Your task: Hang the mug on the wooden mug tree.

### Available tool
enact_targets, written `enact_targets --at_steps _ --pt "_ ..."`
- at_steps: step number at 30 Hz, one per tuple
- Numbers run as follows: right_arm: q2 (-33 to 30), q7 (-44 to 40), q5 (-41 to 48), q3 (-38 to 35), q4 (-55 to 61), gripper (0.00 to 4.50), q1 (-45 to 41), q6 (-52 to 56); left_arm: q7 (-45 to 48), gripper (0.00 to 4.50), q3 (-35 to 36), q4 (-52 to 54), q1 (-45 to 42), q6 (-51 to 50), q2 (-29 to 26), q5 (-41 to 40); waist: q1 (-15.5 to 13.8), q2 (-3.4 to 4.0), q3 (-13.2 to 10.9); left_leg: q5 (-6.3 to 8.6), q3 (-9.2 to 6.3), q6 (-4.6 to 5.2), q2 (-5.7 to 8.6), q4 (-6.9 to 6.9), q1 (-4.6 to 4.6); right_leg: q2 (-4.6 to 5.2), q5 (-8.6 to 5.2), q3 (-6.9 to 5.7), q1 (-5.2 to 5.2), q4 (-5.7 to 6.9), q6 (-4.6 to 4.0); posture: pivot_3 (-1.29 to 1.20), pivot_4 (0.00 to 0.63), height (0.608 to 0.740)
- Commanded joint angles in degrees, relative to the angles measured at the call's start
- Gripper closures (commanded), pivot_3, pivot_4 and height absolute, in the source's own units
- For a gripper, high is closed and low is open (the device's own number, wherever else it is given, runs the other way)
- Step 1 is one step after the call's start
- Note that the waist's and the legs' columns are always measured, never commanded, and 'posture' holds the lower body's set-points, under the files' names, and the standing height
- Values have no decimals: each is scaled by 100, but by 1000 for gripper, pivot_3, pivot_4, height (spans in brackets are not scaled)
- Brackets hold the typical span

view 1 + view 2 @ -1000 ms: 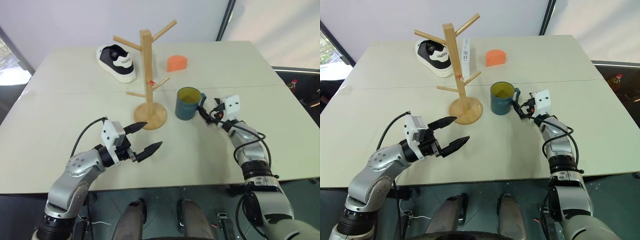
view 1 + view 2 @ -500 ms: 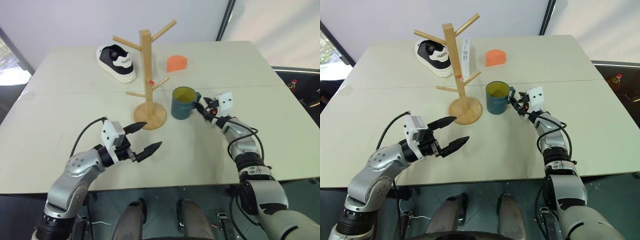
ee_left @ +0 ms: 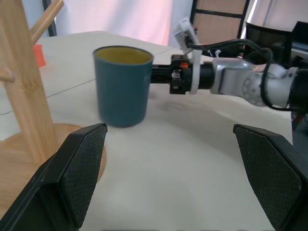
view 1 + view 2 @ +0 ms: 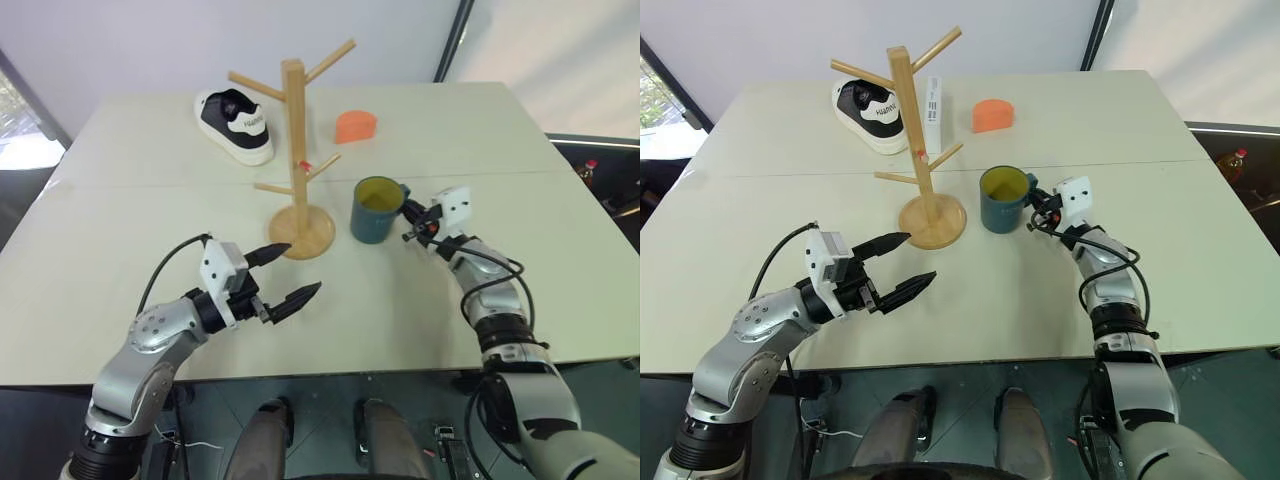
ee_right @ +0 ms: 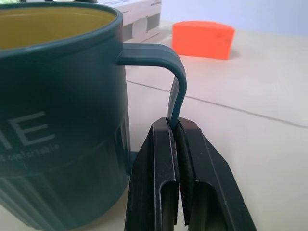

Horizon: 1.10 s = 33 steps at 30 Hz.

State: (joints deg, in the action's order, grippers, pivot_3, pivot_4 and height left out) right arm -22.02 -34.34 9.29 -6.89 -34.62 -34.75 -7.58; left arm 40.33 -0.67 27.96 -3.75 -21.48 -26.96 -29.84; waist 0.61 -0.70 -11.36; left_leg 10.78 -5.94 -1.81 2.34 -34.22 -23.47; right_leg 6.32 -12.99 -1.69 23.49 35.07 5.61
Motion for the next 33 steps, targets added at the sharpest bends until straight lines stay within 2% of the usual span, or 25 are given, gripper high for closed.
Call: enact_targets --at_steps 1,3,6,10,13,15,18,23,33 --pt "-474 -247 -162 180 1517 4480 365 233 -26 0 361 -13 20 187 -104 15 2 2 -1 0 0 0 0 0 0 2 -2 0 0 0 2 0 150 740" --pt "-936 -689 29 345 3047 4480 701 823 52 0 758 -274 78 277 -254 -42 10 10 -6 0 0 0 0 3 -2 3 -14 0 4 0 21 0 150 740" --pt "-1393 -915 74 540 4501 4480 882 1575 163 0 1118 -635 72 437 -428 -28 57 21 -12 0 10 0 -9 13 -2 -2 -15 9 20 4 23 0 150 740" --pt "-1719 -761 -223 792 5732 4480 763 2599 199 0 1382 -1094 -122 760 -553 121 -3 19 -12 3 -1 -4 -22 10 -2 -15 -14 2 20 4 17 0 150 740" --pt "-1738 -689 -282 1136 6385 4480 366 3472 264 0 1593 -1145 -298 721 -561 -167 -14 17 -13 11 -2 -18 -26 6 -13 0 -12 1 22 -3 14 0 150 740" --pt "-1638 -533 -392 1364 6569 4480 -27 4014 368 0 1751 -1019 -366 517 -600 -547 -6 17 -13 10 0 -17 -16 3 -27 17 -11 4 35 -5 14 0 150 740" --pt "-1580 -431 -489 1603 6667 4480 -440 4614 475 0 1890 -824 -357 222 -717 -958 3 13 -10 -8 -5 -16 -5 -9 -95 22 7 8 98 -1 -4 0 150 740" --pt "-1540 -386 -571 1854 6701 4480 -868 5098 650 0 1964 -544 -162 -120 -943 -1320 0 13 -11 -4 5 -24 6 -1 -99 24 -3 -1 100 0 19 0 150 740" --pt "-1289 -366 -592 2163 6740 4480 -1537 5574 691 0 2019 -296 -81 -268 -1162 -1489 21 12 -10 -5 5 -26 2 -5 -92 12 1 -3 100 11 5 0 150 740"
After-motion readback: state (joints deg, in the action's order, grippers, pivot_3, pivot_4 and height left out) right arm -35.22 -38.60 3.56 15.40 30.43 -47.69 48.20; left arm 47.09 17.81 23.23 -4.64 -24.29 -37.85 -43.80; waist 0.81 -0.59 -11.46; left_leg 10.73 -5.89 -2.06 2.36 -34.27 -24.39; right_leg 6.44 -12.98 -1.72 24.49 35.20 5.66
